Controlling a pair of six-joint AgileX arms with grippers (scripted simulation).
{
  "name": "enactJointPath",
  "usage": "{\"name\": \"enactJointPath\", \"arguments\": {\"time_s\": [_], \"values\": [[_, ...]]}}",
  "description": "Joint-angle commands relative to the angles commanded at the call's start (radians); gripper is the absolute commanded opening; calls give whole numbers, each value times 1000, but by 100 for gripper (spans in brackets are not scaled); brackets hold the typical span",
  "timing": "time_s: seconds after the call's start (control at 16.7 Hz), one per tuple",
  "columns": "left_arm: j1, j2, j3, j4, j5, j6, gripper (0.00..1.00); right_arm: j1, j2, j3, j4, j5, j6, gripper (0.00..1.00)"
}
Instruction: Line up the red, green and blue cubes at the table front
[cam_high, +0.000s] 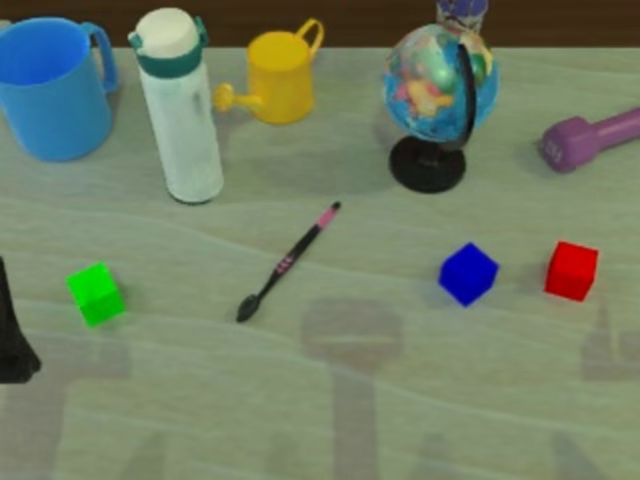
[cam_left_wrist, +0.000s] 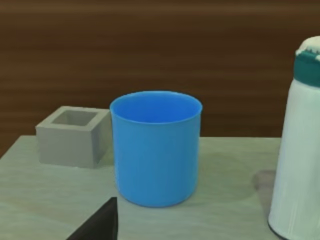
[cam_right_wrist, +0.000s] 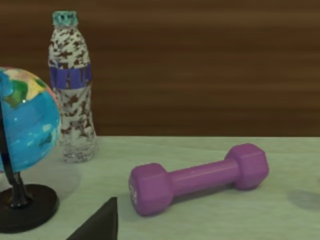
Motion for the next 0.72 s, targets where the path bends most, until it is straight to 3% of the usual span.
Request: {"name": "enactJointPath", "arguments": {"time_s": [0.36, 0.72], "values": [[0, 0, 0, 0, 0, 0, 100, 9, 104, 100, -60, 4, -61, 100], [0, 0, 0, 0, 0, 0, 100, 55, 559, 461, -310, 4, -300, 100]]}}
